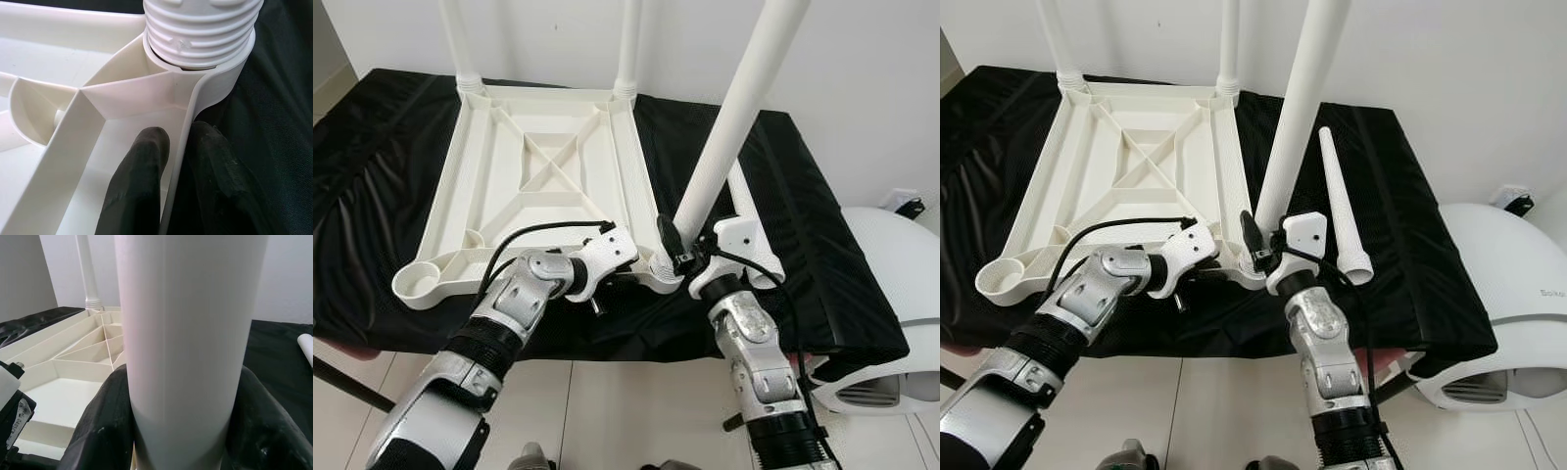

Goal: Building children table

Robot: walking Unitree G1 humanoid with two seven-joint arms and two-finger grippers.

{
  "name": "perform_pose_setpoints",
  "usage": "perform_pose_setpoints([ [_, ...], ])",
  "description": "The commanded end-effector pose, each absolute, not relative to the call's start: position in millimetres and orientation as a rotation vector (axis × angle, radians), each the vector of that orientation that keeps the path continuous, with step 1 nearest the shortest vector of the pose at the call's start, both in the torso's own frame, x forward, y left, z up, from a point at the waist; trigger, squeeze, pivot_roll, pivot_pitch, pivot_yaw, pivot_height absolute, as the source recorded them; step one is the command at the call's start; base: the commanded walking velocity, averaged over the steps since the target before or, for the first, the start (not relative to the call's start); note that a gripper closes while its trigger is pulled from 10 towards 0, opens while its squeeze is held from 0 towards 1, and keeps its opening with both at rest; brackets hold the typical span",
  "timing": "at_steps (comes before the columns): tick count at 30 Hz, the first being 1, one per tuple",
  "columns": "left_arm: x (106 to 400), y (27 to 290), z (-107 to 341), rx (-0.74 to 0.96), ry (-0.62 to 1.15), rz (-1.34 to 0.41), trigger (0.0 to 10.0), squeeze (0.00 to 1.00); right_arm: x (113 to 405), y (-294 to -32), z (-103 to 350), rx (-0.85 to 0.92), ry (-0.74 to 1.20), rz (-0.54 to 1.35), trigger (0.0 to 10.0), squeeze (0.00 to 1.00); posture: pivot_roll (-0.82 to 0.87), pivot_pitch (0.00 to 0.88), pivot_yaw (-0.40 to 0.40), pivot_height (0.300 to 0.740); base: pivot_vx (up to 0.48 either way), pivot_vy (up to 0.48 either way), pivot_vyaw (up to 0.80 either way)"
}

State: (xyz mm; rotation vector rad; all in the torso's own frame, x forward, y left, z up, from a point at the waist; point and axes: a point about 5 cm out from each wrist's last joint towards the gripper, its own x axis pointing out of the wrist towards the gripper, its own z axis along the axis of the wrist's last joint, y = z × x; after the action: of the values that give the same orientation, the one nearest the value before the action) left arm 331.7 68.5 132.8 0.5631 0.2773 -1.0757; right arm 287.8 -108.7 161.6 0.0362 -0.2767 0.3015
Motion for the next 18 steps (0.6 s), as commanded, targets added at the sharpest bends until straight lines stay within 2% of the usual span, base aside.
perform_pose_setpoints([
  [1,337.8,68.2,145.0,0.569,0.212,-1.032,10.0,0.00,286.6,-117.7,148.4,0.022,-0.213,0.247,10.0,0.00,-0.01,0.002,-0.037,0.740,0.000,0.000,0.00],
  [18,338.8,69.6,146.5,0.570,0.211,-1.030,10.0,0.00,287.4,-121.9,147.7,0.015,-0.197,0.092,10.0,0.00,0.00,0.018,-0.033,0.740,0.000,0.000,0.00],
])
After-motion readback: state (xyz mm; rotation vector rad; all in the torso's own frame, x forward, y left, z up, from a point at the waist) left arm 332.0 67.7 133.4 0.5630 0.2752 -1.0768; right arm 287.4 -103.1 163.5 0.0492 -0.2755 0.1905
